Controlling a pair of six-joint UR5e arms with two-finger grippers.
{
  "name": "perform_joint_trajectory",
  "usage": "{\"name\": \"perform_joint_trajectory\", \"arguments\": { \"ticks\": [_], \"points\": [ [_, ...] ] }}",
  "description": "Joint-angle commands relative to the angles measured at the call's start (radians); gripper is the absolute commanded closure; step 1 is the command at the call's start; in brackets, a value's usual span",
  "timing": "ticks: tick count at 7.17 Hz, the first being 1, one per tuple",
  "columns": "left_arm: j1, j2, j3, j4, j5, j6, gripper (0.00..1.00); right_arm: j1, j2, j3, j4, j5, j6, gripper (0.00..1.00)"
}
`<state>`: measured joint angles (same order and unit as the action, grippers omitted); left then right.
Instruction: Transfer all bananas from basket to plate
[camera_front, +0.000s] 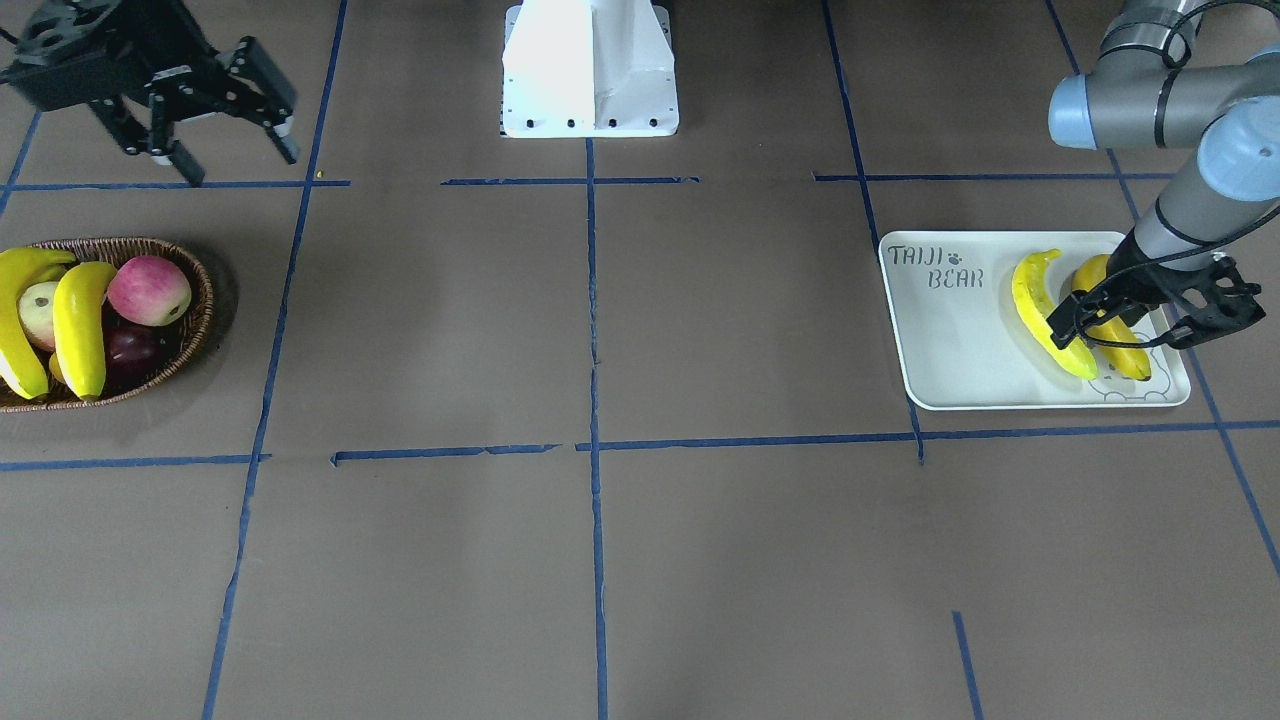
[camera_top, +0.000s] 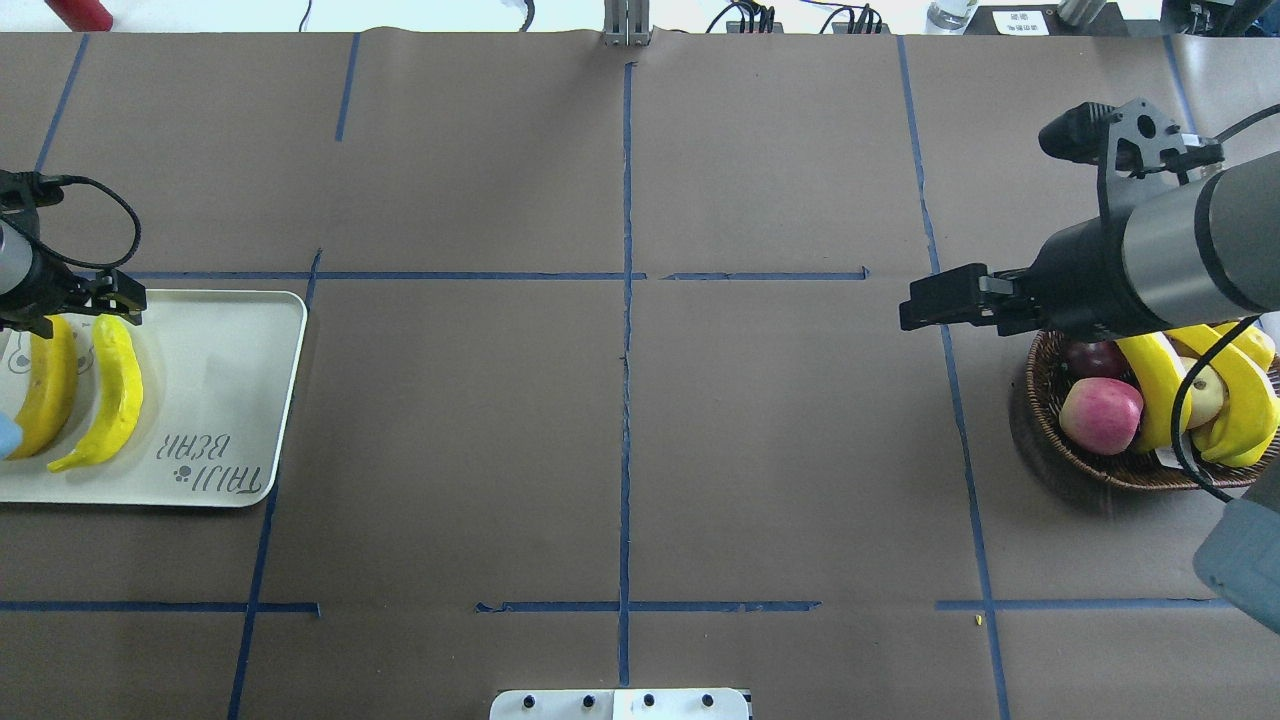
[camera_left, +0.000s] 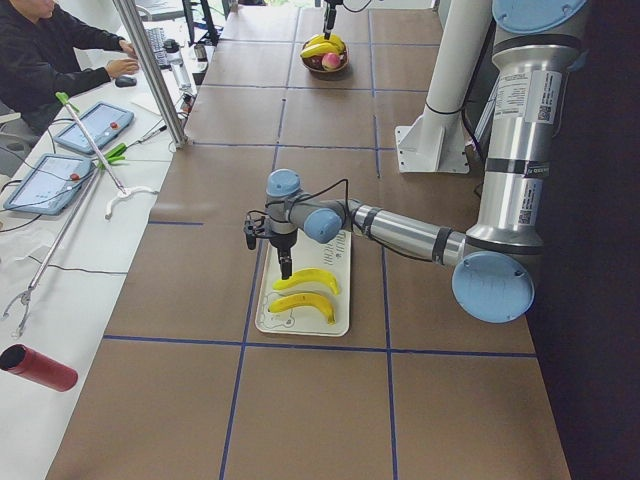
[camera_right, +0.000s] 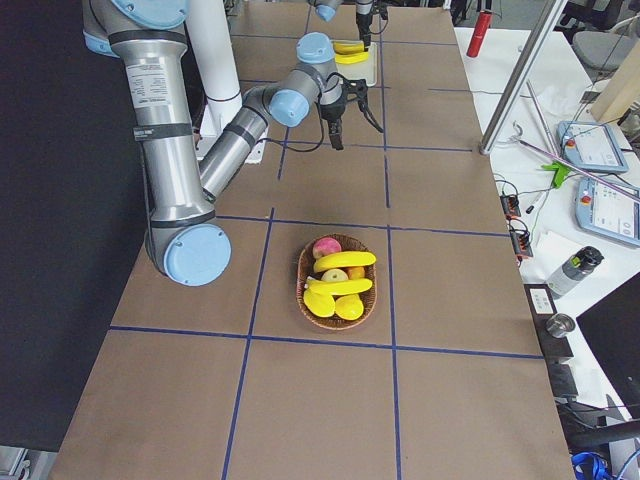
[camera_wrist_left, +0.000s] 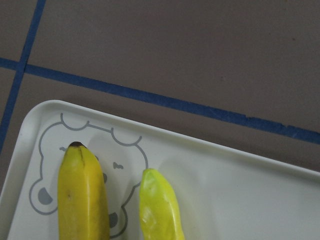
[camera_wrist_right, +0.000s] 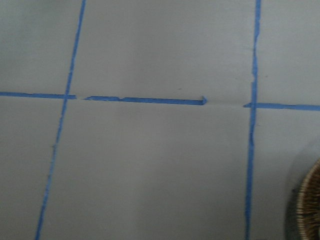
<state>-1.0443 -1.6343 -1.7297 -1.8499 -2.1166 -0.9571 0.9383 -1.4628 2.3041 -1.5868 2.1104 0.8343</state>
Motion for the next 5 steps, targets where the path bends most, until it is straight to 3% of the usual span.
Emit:
{"name": "perform_joint_trajectory", "arguments": {
  "ticks": [1, 2, 4, 5],
  "points": [
    [-0.02, -0.007, -0.082, 0.008, -0.069, -0.043, 0.0, 0.217, -0.147, -0.076, -0.016, 0.127, -0.37, 0.0],
    [-0.013, -0.024, -0.103, 0.005, -0.078, -0.152, 0.0, 0.293, -0.178, -0.122, -0.016, 0.182, -0.497, 0.0],
    [0.063, -0.07, -0.163, 0.008, -0.082, -0.337, 0.0, 0.353, -0.264, -0.199, -0.001, 0.296, -0.541, 0.0],
    [0.078, -0.084, -0.175, 0.008, -0.082, -0.376, 0.01, 0.379, -0.304, -0.269, 0.071, 0.35, -0.552, 0.0]
  ]
}}
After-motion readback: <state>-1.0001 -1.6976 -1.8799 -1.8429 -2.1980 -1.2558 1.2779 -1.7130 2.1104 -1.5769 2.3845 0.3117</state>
